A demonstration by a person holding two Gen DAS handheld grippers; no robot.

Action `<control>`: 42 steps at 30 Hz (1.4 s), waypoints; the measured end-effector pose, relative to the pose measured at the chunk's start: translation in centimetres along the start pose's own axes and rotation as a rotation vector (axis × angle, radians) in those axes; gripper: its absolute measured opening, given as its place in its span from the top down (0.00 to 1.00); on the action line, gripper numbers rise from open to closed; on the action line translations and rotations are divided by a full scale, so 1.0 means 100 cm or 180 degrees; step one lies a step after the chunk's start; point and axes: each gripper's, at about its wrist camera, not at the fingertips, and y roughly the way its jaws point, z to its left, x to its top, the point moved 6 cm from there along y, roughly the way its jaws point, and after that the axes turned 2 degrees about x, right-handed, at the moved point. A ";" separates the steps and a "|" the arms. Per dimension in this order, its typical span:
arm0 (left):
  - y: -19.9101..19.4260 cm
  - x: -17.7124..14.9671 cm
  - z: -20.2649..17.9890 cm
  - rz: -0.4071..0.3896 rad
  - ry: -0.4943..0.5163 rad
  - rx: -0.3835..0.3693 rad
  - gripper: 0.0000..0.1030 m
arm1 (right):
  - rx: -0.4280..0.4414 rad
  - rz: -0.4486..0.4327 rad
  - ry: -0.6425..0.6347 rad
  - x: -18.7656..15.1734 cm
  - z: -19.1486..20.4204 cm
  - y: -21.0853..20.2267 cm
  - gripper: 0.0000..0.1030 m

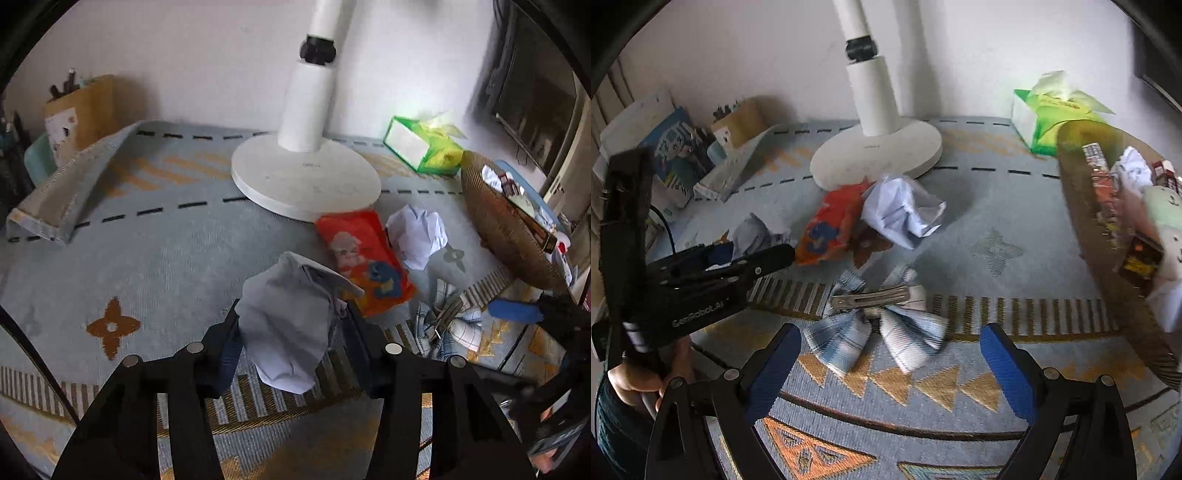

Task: Organize objects

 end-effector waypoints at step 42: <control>-0.053 -0.037 0.005 -0.0327 -0.0350 -0.0051 0.53 | 0.0413 0.0289 0.0001 -0.128 -0.001 -0.087 0.37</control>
